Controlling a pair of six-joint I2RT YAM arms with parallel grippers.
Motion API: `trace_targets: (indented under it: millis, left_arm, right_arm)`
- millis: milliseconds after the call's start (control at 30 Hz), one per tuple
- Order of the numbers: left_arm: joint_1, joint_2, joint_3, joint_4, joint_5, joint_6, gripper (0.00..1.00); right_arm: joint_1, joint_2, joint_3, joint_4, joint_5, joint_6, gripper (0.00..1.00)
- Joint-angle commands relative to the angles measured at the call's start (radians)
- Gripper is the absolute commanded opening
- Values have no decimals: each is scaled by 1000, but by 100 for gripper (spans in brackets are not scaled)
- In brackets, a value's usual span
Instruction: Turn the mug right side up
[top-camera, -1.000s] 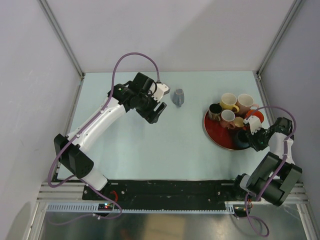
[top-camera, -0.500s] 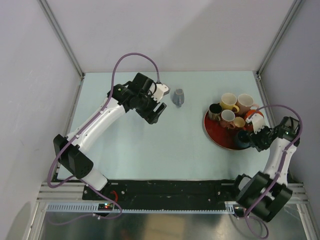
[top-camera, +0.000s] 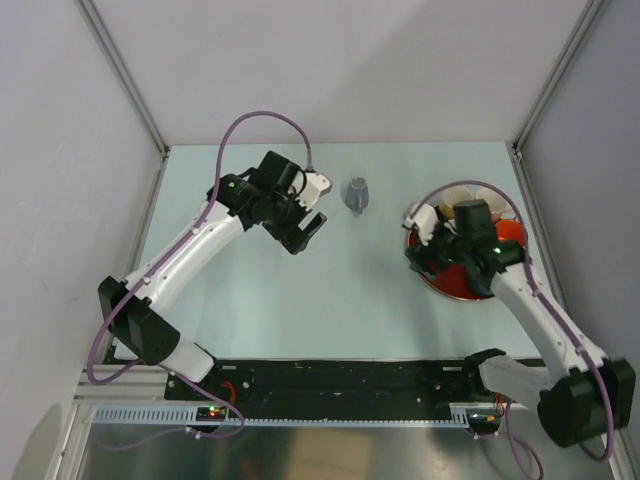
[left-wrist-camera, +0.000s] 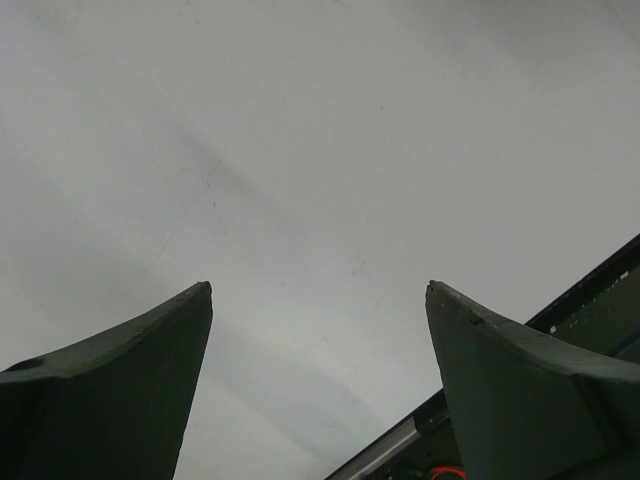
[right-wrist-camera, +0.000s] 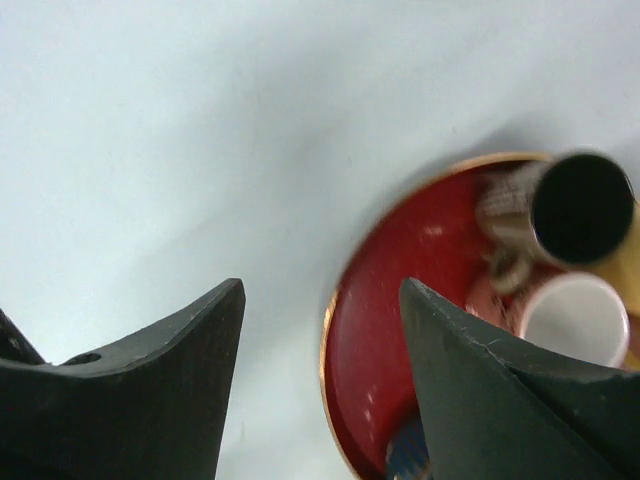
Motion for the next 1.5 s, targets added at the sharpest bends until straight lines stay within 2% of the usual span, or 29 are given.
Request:
trace_targets:
  millis: [0,133,300,433,600,867,1033,1333,1467]
  left_arm:
    - [21,-85,-53,2,-36,82,92]
    - [56,-123,-88,1,-46,99,96]
    - [74,-193,-135,0,-96,135,100]
    - [84,-237,-170,-4,-114,157,100]
    - [90,-277,-190,-25,-109,186,99]
    - [94,-297,-216,-51,-80,195,99]
    - [103,-282,-200,-54,-64,194,99]
    - [106,-261,-190,-58,-33,187,98]
    - [106,-258,-190,-60,-31,186,98]
  right_arm:
    - [123,151,93,263,82,294,70]
    - [207,347,226,352,151,444,72]
    - [241,608,431,400,245,640,71]
    - [248,796,587,401,320,730,71]
    - [251,973,721,395,420,765,63]
    - [239,1087,788,393,511,778,49]
    - [225,1110,773,412,487,754,40]
    - [196,1148,783,440,434,707,34]
    - [196,1159,780,458,423,661,25]
